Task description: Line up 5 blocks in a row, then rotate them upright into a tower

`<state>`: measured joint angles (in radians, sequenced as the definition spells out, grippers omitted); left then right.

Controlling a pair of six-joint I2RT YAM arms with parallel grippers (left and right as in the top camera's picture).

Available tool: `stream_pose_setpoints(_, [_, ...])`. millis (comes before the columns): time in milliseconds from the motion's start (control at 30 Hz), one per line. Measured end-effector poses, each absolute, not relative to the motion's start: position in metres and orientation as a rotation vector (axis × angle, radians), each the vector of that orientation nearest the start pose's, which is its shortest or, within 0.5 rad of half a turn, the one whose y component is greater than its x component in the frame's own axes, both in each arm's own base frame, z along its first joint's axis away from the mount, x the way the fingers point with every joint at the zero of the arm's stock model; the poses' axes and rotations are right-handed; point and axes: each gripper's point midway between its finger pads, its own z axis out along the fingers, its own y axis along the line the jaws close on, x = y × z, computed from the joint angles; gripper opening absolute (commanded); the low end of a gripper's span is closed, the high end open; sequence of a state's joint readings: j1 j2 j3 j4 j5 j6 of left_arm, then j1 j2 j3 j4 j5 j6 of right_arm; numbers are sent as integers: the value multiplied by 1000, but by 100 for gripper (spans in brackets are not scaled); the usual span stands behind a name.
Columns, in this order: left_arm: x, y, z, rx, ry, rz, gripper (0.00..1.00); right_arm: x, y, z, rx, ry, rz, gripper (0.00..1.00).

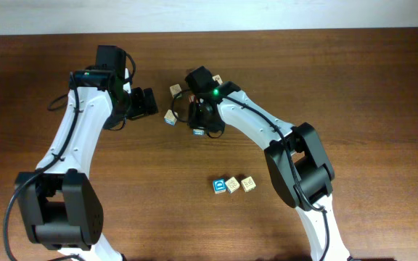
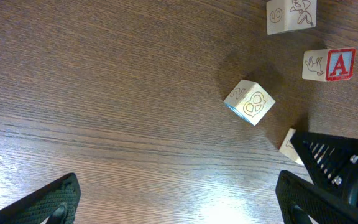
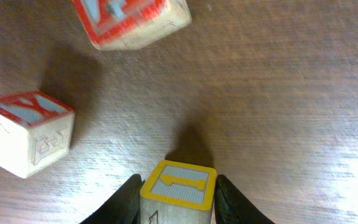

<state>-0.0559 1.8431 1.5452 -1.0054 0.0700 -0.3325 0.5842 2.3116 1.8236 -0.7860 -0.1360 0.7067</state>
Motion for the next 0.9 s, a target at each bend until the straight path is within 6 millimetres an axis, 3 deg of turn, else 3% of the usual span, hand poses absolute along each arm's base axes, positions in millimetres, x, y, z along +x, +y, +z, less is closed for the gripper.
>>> stream_pose_setpoints(200, [406,-35,116,-385,2863,-174,99,399,277,24,40,3068,307,29])
stream_pose_setpoints(400, [406,-35,116,-385,2863,-174,99,399,245,45,-94,3128,240,29])
stream_pose_setpoints(700, [406,-35,116,-385,2863,-174,99,347,197,50,-310,3370,82,27])
stream_pose_setpoints(900, [406,-35,116,-385,2863,-174,99,321,171,58,-381,3502,19,15])
